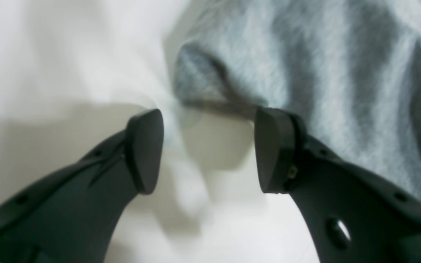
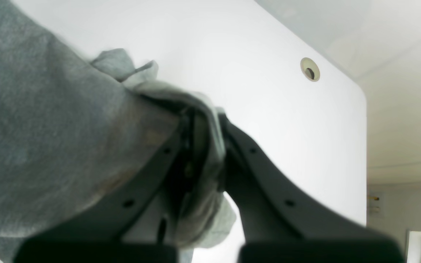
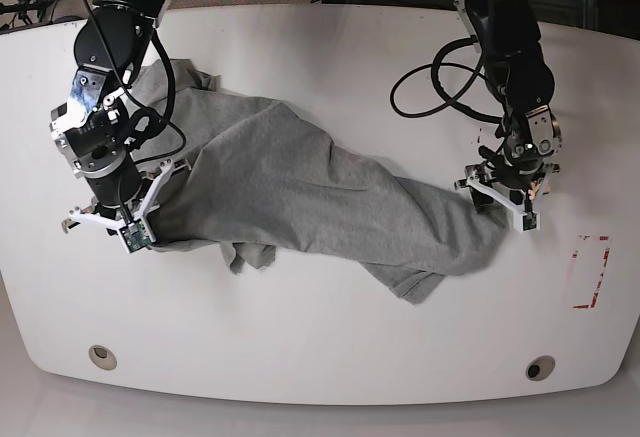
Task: Fold the T-shirt properly
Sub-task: 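Grasp the shirt with the left gripper and spread both grippers apart, then lift the shirt with both grippers and swing it up off the table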
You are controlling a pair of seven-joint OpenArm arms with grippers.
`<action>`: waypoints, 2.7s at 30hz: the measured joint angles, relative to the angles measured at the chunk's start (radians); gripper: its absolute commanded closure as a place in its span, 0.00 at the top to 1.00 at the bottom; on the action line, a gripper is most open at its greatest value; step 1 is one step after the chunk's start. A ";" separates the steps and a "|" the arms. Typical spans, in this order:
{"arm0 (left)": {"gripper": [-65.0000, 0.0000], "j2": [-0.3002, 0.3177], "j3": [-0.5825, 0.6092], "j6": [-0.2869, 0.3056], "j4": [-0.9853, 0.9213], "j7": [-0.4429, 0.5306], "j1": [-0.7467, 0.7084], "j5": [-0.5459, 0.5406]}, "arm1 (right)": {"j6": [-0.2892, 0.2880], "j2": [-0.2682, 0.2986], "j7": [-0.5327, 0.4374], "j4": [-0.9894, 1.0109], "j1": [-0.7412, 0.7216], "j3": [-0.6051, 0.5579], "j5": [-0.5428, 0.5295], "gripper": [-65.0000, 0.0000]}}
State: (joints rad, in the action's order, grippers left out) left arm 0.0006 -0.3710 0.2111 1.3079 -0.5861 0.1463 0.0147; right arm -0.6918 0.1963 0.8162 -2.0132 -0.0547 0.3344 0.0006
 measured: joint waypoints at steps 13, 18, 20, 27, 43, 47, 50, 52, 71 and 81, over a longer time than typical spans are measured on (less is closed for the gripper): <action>0.57 0.005 -0.060 -0.001 -0.098 0.019 0.082 0.000 | 0.001 -0.002 0.000 0.000 0.000 -0.001 0.001 0.00; 0.57 0.000 -0.056 0.016 -0.127 0.021 0.106 -0.004 | 0.003 -0.002 0.000 0.000 0.000 0.000 0.000 0.00; 0.57 0.000 -0.057 0.037 -0.130 0.014 0.112 -0.003 | 0.003 -0.002 0.000 0.000 0.000 0.000 0.000 0.00; 0.57 0.000 -0.058 0.052 -0.196 0.046 0.156 -0.004 | 0.003 -0.002 0.000 0.000 0.000 0.000 0.000 0.00; 0.00 0.025 0.029 0.052 -0.388 0.185 0.222 -0.015 | 0.003 -0.002 0.000 0.000 -0.001 0.000 0.000 0.00; 0.00 0.037 0.040 0.066 -0.388 0.190 0.220 -0.024 | 0.003 -0.002 0.000 0.000 -0.002 0.002 0.000 0.00; 0.00 0.038 0.040 0.066 -0.337 0.164 0.197 -0.010 | 0.003 -0.002 0.000 0.000 -0.005 0.001 0.000 0.00; 0.00 0.038 0.040 0.058 -0.255 0.129 0.158 0.005 | 0.003 0.003 0.000 0.000 -0.011 0.000 0.000 0.00; 0.00 0.232 0.043 0.067 0.405 -0.145 0.108 -0.006 | 0.006 0.094 -0.003 0.084 -0.335 0.000 -0.006 0.00; 0.00 0.295 0.043 0.069 0.493 -0.308 0.309 -0.010 | 0.004 0.167 0.065 0.159 -0.583 -0.129 0.004 0.00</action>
State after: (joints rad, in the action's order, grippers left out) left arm 0.2958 -0.3283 0.2802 1.8008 -0.8944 0.4553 0.0051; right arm -0.6876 0.3630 0.8814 -1.8545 -0.6373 0.2054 0.0044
